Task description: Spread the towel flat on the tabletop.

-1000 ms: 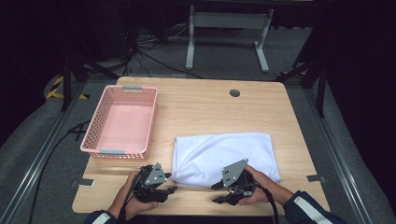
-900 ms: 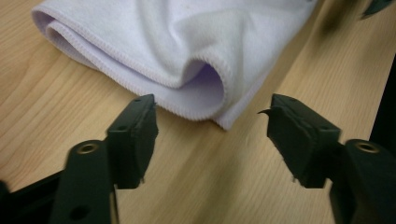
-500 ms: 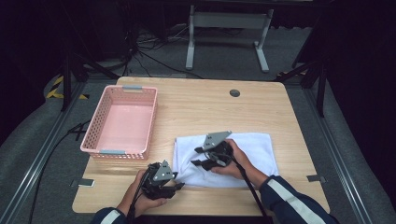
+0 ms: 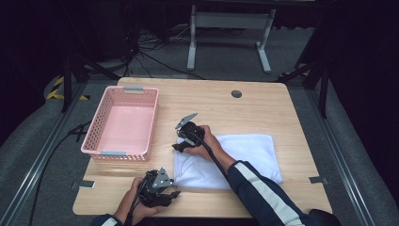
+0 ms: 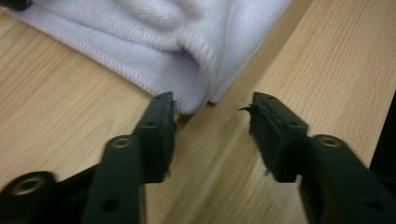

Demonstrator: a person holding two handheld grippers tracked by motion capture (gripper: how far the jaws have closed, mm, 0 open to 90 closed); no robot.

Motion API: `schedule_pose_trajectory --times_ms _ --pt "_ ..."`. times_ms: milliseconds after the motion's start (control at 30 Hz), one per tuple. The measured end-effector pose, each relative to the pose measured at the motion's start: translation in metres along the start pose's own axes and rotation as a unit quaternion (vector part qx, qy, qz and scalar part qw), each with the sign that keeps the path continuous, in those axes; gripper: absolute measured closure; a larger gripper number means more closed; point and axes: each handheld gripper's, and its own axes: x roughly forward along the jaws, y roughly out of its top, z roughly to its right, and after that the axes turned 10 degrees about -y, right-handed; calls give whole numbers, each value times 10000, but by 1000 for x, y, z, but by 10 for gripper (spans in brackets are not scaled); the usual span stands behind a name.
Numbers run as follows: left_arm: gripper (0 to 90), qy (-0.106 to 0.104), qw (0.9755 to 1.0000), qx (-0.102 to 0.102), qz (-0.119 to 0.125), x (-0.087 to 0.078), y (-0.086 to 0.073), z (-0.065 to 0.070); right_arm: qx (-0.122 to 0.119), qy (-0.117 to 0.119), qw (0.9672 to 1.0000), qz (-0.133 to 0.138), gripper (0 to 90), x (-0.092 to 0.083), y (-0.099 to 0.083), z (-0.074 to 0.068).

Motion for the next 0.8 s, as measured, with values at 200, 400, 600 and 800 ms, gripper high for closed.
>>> schedule_pose_trajectory --times_ms 200,400,600,800 --pt "241 194 9985 -435 279 2 4 -4 23 205 9998 -12 492 2 0 6" --pt "176 217 9991 -317 189 22 15 0 17 390 9992 -24 711 1 0 6" --pt "316 367 9990 -209 150 28 25 1 -125 521 9985 -102 795 1 4 6" --pt "544 398 9988 -179 220 26 26 -6 -242 482 9985 -128 804 0 7 6"
